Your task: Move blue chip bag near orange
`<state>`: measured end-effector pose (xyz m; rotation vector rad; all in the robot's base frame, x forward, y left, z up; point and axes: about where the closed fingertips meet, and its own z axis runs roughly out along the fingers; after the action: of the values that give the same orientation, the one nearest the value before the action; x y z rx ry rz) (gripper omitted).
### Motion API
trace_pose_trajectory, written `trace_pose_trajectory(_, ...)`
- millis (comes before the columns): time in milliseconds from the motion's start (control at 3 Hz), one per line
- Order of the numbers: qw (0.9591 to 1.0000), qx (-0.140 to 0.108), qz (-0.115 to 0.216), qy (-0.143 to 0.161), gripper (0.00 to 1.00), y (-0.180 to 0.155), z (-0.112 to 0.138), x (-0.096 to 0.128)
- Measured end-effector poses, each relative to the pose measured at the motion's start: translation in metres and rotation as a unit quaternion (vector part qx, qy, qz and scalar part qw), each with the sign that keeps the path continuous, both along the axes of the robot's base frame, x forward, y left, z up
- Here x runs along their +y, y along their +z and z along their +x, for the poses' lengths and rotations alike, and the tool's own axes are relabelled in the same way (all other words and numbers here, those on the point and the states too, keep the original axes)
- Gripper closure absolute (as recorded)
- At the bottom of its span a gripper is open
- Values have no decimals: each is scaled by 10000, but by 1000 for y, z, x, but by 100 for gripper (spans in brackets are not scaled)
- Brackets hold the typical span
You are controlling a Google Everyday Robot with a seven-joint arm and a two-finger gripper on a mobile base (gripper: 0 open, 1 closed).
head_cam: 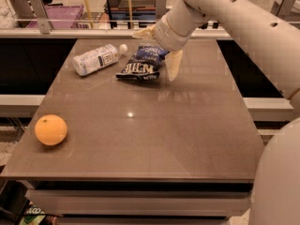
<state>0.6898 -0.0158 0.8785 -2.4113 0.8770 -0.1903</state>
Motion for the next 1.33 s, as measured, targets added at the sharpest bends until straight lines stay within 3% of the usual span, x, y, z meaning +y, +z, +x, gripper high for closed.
trace_pose_trajectory(333,9989,-180,24,426,0,-4,8,8)
trace_pose_trajectory(667,9959,-334,-183,820,0,-12,15,17)
trace_pose_trajectory(1333,9903,-507,-745,1053,0,-30,23,28)
